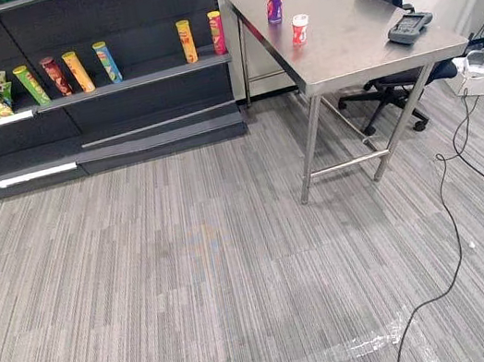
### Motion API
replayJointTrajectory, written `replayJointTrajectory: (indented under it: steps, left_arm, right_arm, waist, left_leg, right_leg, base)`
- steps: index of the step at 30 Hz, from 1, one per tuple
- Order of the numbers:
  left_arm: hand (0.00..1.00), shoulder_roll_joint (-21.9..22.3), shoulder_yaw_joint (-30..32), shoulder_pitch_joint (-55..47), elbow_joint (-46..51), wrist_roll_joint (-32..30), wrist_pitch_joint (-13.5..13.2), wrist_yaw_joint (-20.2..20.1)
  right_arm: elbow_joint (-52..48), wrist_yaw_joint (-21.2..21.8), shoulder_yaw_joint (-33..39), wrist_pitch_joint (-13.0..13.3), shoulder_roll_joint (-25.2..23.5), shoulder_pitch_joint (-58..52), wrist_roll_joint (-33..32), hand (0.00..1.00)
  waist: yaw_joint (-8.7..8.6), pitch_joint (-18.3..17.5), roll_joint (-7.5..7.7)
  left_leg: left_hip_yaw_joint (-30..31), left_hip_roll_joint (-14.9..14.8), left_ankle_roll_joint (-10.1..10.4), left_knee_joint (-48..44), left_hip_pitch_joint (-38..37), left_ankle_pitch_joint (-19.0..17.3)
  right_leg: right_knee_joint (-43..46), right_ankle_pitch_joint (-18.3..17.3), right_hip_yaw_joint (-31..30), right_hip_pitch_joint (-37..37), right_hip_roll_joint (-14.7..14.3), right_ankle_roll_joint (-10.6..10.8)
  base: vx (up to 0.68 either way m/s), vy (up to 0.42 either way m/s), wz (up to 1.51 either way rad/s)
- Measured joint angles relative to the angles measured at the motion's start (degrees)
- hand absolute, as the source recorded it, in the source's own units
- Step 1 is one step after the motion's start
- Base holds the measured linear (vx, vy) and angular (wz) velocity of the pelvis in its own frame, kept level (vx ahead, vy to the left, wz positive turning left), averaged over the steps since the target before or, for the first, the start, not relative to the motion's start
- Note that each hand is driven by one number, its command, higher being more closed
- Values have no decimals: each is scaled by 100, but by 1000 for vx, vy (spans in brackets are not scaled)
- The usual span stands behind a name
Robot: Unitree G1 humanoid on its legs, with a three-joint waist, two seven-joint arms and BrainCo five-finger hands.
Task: Put the gum and the chips on the shelf.
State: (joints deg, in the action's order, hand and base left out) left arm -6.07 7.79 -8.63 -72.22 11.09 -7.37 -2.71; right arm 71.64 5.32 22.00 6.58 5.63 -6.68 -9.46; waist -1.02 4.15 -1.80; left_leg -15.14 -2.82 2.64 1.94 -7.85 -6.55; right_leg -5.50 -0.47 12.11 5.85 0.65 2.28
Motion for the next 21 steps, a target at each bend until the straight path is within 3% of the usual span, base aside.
replayJointTrajectory:
  steps: [6, 10, 21]
  left_arm:
    - [0, -6, 34, 63, 4, 0, -13, 4]
    - [0, -30, -87, 71, 19, -1, -131, 11]
    - [0, -30, -111, 108, 8, -2, -136, 9]
  right_arm:
    - [17, -67, -14, 40, -14, 199, 4, 0]
    - [-3, -108, -167, 166, 2, 208, 37, 0]
    - [-51, -88, -190, 155, 3, 179, -20, 0]
  waist:
    - [-3, 151, 7]
    - [19, 177, 4]
    - [96, 184, -4]
  left_leg:
    - [-175, -22, 92, 52, -187, -58]
    - [-281, -56, 116, 96, -257, -73]
    - [-337, -72, 123, 92, -306, -80]
  right_leg:
    - [-43, -44, -27, 131, -27, 169]
    - [-43, -45, -119, 139, -74, 170]
    - [-43, -44, -160, 149, -87, 165]
  base:
    - [16, -18, -10]
    - [-11, -45, -13]
    - [-39, -41, -3]
